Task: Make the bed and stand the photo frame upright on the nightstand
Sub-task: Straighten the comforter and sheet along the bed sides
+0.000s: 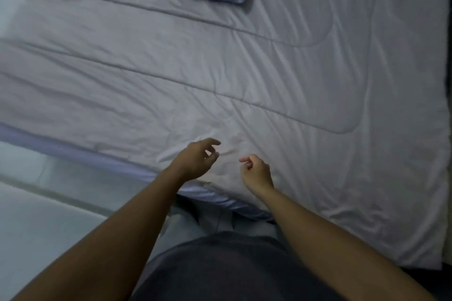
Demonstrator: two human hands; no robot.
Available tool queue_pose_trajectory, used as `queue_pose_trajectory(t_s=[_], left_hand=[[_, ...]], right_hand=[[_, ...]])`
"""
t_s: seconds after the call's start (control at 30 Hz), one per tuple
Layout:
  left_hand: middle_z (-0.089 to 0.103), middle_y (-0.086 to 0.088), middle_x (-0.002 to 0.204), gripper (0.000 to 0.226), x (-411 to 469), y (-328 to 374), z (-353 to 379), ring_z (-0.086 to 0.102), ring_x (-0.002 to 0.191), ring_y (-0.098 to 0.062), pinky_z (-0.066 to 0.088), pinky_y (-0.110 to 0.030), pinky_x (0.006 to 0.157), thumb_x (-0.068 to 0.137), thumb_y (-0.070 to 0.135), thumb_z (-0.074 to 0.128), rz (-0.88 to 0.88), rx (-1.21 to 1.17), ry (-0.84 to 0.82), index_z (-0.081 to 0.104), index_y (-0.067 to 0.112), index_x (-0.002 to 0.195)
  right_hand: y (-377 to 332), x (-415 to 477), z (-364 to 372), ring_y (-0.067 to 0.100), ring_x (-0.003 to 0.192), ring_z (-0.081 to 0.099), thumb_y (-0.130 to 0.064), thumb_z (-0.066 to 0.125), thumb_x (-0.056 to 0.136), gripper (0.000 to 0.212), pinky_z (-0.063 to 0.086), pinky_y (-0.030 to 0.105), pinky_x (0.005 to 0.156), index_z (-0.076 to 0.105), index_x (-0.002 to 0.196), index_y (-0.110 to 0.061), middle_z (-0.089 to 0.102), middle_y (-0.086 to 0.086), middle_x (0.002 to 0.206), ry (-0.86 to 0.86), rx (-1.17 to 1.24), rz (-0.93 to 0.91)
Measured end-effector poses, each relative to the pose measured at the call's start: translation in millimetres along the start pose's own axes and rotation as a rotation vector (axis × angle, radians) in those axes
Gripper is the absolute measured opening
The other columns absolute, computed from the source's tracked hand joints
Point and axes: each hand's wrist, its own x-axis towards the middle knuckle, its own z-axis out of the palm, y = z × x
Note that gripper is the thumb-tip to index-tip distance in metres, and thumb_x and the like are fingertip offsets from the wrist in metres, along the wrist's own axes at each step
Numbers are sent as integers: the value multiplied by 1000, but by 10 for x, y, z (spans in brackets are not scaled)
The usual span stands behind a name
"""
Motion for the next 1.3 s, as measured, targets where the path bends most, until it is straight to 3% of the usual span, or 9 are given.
queue_pose_trajectory(t_s=[0.13, 0.23, 0.37, 0.57, 0.83, 0.93, 1.03, 1.1, 1.3], left_hand=[[67, 0, 117, 38, -345, -836, -524, 66, 93, -16, 55, -36, 85, 96, 34, 59, -107, -116, 69, 56, 24, 133], [67, 0, 116, 36, -579, -1534, -905, 64, 94, -17, 53, -34, 84, 97, 34, 57, -191, -208, 111, 57, 24, 132], [65, -2, 114, 36, -933, -2361, -1453, 63, 100, -20, 51, -34, 88, 98, 33, 56, -291, -342, 191, 57, 21, 132], [64, -2, 115, 34, -1327, -3418, -2233, 62, 101, -18, 50, -31, 85, 98, 32, 56, -404, -499, 394, 60, 21, 130], [65, -3, 112, 32, -1728, -4255, -2784, 63, 98, -18, 50, -26, 79, 98, 30, 54, -545, -682, 633, 60, 23, 129], [66, -1, 107, 31, -1785, -4500, -2918, 63, 93, -14, 46, -18, 70, 98, 29, 53, -591, -714, 720, 61, 23, 128], [65, 3, 108, 30, -1763, -4808, -3090, 60, 103, -11, 41, -15, 78, 99, 25, 55, -590, -712, 750, 61, 20, 128], [64, 4, 107, 29, -1691, -5058, -3241, 57, 105, -8, 37, -6, 74, 99, 23, 55, -592, -706, 759, 60, 20, 127], [66, -1, 103, 26, -1276, -5726, -3681, 59, 89, -2, 39, 6, 63, 99, 20, 54, -638, -772, 795, 64, 18, 123]], right_hand=[[-600, -69, 709, 21, 91, 62, -10, 41, 92, 30, 48, 26, 78, 67, 103, -19, 67, 5, 106, -114, -142, -64], [-1025, -133, 1339, 20, 81, 63, -11, 43, 92, 27, 50, 30, 69, 67, 101, -20, 68, 6, 99, -208, -237, -110], [-1649, -167, 2180, 16, 71, 61, -9, 43, 93, 27, 47, 24, 58, 67, 102, -20, 70, 8, 95, -281, -311, -185], [-2573, -235, 3315, 23, 79, 66, -9, 44, 94, 28, 52, 32, 68, 67, 106, -19, 71, 6, 93, -393, -397, -295], [-3486, -103, 4454, 12, 72, 58, -4, 43, 96, 27, 40, 17, 54, 66, 104, -14, 67, 8, 97, -482, -569, -433], [-3739, -16, 4840, 17, 78, 59, -2, 45, 94, 25, 43, 19, 61, 67, 104, -10, 67, 9, 99, -450, -581, -459], [-3940, 110, 5241, 22, 83, 61, -2, 46, 94, 24, 44, 26, 69, 65, 106, -9, 67, 10, 100, -451, -591, -477], [-4070, 222, 5521, 22, 82, 61, -3, 46, 95, 26, 46, 29, 69, 62, 114, -9, 66, 9, 97, -444, -578, -492], [-4418, 557, 6120, 20, 87, 62, -8, 53, 94, 31, 57, 40, 78, 57, 124, -17, 61, 2, 99, -414, -587, -556]])
